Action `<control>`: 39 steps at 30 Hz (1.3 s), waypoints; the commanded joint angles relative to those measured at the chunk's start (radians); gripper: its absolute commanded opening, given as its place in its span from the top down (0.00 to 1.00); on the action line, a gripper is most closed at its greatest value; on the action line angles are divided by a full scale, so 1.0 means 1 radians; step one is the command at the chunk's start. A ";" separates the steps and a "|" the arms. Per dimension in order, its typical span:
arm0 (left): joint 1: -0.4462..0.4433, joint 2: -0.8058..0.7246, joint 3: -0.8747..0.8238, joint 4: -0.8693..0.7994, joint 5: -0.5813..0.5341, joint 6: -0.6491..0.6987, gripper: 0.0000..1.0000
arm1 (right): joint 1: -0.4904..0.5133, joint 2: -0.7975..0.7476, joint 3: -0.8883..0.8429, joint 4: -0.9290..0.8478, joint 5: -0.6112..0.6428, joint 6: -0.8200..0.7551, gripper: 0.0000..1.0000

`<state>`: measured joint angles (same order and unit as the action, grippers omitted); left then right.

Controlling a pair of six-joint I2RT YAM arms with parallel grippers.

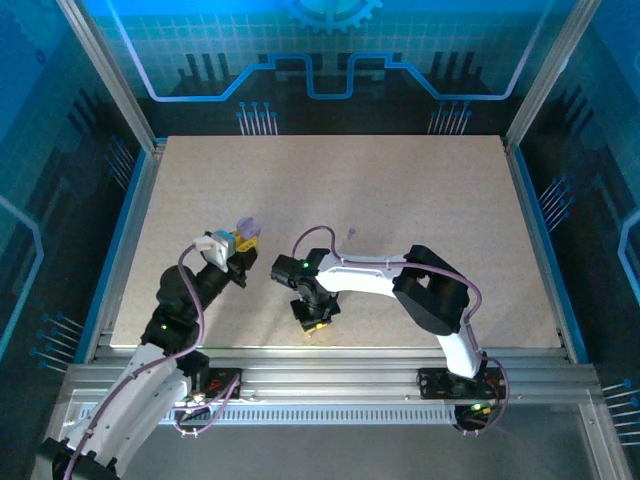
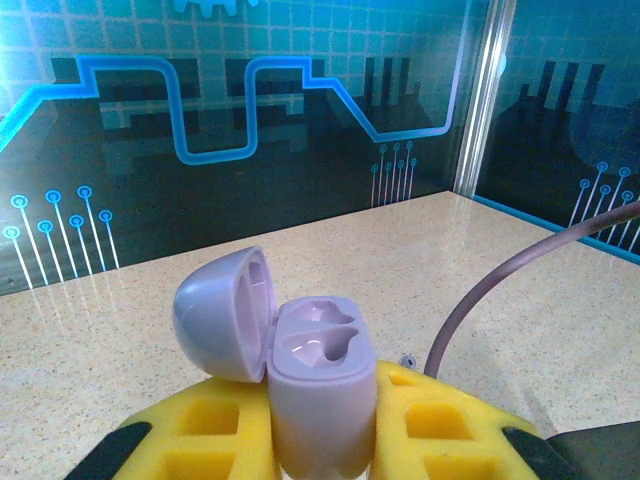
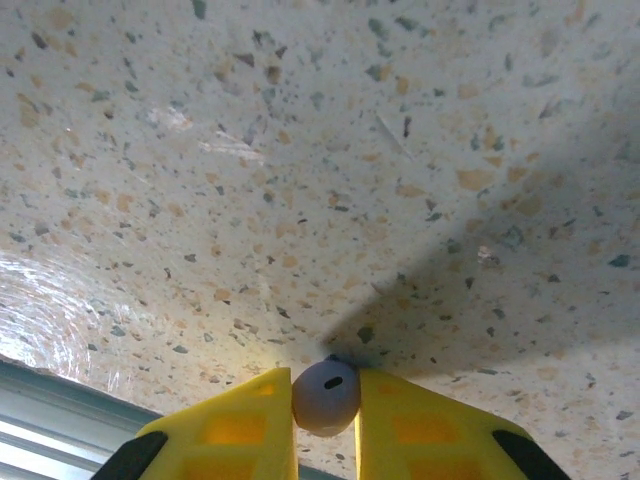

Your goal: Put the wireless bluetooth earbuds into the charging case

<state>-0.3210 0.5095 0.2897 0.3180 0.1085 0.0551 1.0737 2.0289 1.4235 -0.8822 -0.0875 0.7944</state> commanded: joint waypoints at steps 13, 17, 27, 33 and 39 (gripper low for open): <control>-0.001 0.108 0.009 0.048 0.123 -0.037 0.88 | -0.015 -0.267 -0.024 0.036 0.273 -0.062 0.81; -0.001 0.145 0.016 0.061 0.174 -0.050 0.88 | -0.027 -0.364 -0.028 0.086 0.367 -0.158 0.82; -0.002 0.235 0.036 0.108 0.341 -0.063 0.87 | -0.052 -0.560 -0.084 0.387 0.433 -0.537 0.82; -0.003 0.269 0.042 0.134 0.434 -0.053 0.87 | -0.061 -0.632 -0.153 0.601 0.316 -0.782 0.83; -0.003 0.282 0.045 0.150 0.492 -0.037 0.87 | -0.060 -0.654 -0.183 0.720 0.220 -0.977 0.82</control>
<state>-0.3210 0.7921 0.3004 0.4183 0.5285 0.0017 1.0241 1.4014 1.2583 -0.2794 0.2020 -0.0319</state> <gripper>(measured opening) 0.204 0.177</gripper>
